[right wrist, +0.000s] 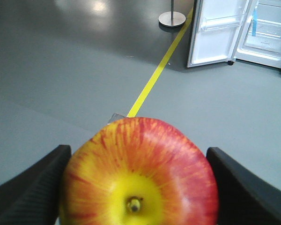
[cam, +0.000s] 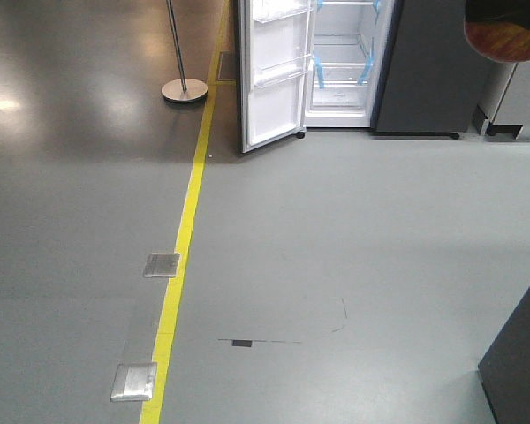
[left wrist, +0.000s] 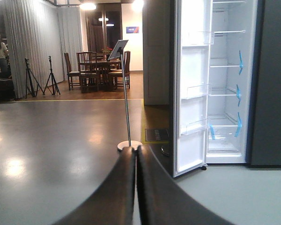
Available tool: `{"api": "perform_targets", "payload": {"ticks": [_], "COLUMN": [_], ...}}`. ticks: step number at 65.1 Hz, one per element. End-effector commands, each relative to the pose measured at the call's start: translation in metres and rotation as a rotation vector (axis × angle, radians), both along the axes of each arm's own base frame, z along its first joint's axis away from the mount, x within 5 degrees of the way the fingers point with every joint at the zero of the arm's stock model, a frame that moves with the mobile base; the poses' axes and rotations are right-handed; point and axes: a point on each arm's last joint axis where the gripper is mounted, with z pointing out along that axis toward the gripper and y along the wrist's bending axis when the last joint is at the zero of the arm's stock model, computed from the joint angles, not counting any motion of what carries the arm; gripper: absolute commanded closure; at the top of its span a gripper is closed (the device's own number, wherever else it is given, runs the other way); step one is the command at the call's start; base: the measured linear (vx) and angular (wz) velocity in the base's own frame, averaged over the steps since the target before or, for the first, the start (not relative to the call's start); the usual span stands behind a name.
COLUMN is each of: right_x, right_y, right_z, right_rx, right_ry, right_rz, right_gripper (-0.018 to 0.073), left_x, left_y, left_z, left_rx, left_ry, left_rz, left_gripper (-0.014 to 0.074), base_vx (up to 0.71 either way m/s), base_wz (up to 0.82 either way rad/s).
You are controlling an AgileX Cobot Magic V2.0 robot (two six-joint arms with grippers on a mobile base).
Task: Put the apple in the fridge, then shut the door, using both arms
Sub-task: 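Drive forward along the yellow floor line toward the fridge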
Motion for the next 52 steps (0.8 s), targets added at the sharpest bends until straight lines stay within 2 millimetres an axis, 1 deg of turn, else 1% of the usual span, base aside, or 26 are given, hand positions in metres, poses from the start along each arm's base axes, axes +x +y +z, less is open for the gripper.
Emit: {"api": "perform_targets", "payload": {"ticks": [1,52], "right_x": [-0.01,-0.01], "right_y": [-0.0007,-0.0007], "right_z": [0.0224,0.0224], "right_rx": [0.029,0.029], "right_ry": [-0.126,-0.126], "right_rz": [-0.017,-0.017], "right_gripper": [0.0298,0.0298], "left_x": [-0.0035,-0.0035], "left_y": [0.0004,0.0004], "left_z": [0.0139,0.0139], "left_rx": [-0.01,-0.01], "left_ry": [-0.111,-0.111], "left_rz": [0.002,0.002], "left_gripper": [0.0603,0.0603], "base_vx": [0.21,0.21], "base_wz": [-0.02,-0.01]}}
